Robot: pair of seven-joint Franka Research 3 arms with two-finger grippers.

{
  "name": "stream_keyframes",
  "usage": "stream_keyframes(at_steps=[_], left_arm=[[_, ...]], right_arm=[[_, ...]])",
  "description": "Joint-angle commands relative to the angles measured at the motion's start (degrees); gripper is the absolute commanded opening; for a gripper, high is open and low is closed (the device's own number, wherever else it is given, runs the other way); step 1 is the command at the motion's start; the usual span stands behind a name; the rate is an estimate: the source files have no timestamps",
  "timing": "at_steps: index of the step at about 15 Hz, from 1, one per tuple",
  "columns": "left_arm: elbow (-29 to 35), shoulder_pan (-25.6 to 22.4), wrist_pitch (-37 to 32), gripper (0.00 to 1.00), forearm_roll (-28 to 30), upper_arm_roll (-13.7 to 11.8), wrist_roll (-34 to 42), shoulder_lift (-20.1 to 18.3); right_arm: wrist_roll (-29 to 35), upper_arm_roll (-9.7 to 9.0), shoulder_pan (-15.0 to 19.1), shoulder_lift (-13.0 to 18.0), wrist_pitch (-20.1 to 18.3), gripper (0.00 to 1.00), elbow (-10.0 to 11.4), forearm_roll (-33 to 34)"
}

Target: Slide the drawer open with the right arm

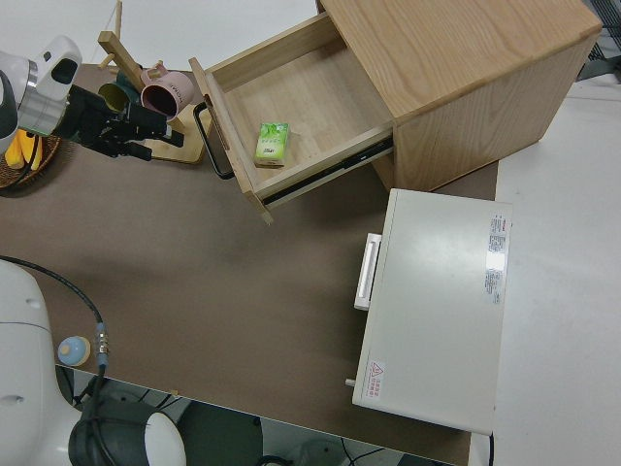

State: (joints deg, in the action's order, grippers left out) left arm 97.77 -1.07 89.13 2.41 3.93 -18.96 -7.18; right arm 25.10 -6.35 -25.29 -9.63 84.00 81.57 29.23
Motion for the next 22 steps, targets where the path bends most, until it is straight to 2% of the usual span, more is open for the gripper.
stream_keyframes(at_steps=[1,5,10,14,22], left_arm=[[-0.21,0.01,-0.89,0.99,0.05,-0.24,0.42,-0.47],[-0.21,0.01,-0.97,0.99,0.05,-0.24,0.42,-0.47],[-0.21,0.01,-0.89,0.99,0.05,-0.24,0.42,-0.47],[-0.21,0.01,-0.89,0.99,0.05,-0.24,0.42,-0.47],[-0.21,0.01,-0.89,0.99,0.05,-0.24,0.42,-0.47]], right_arm=[[-5.84,3.7,3.75,3.47,1.25,0.983,0.78,-10.83],[-13.05,5.29,11.21,6.29,0.73,0.983,0.78,-20.41],[-19.55,5.65,17.72,7.7,0.29,0.983,0.87,-27.28],[-24.03,5.65,19.75,7.7,-0.33,0.985,1.13,-27.73],[-23.61,5.65,22.92,7.17,-0.94,0.985,1.13,-28.17]])
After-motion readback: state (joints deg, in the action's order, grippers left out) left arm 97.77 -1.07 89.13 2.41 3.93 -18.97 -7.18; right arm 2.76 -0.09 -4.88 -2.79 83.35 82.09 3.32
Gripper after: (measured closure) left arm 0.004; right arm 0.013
